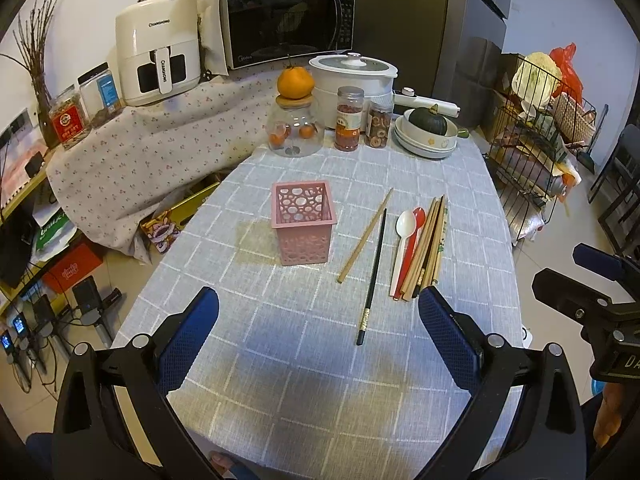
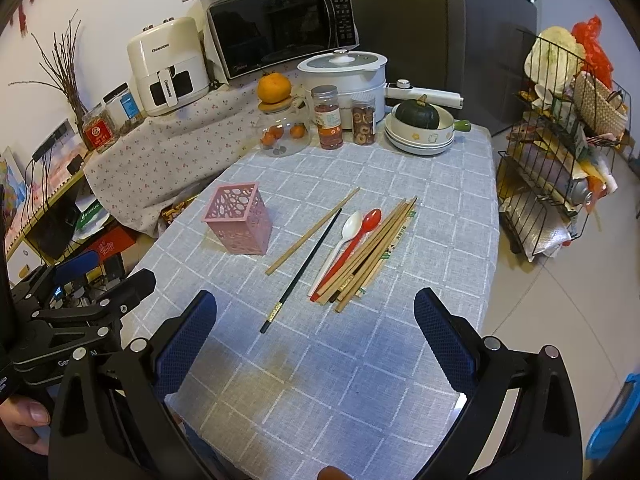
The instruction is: Organize utensils
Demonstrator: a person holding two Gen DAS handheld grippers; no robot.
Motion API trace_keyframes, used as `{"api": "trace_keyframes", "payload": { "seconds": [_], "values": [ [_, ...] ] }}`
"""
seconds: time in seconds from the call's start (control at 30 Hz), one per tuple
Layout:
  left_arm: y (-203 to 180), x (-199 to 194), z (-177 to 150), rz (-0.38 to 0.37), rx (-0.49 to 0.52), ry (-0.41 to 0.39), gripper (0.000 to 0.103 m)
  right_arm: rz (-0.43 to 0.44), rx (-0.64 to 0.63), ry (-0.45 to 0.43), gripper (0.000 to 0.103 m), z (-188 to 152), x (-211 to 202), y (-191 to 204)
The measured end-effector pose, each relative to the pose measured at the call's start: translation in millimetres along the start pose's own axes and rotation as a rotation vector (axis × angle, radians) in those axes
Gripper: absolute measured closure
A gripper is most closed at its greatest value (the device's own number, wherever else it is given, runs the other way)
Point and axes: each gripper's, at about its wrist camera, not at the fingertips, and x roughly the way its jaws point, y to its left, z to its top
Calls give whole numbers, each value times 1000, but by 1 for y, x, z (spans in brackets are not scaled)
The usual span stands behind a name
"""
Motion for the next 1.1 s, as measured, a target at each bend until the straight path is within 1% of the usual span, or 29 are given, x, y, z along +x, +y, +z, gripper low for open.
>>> {"api": "trace_keyframes", "payload": {
  "seconds": [0.33, 0.57, 1.1],
  "values": [
    [-2, 0, -3, -4, -2, 8, 7, 1, 3, 1, 7, 1, -2, -2],
    [1, 1, 2, -9, -1, 23, 7, -6, -3, 3, 7, 2, -1, -1],
    [1, 1, 2, -10, -1, 23, 7, -8, -3, 5, 7, 2, -1, -2]
  ]
}}
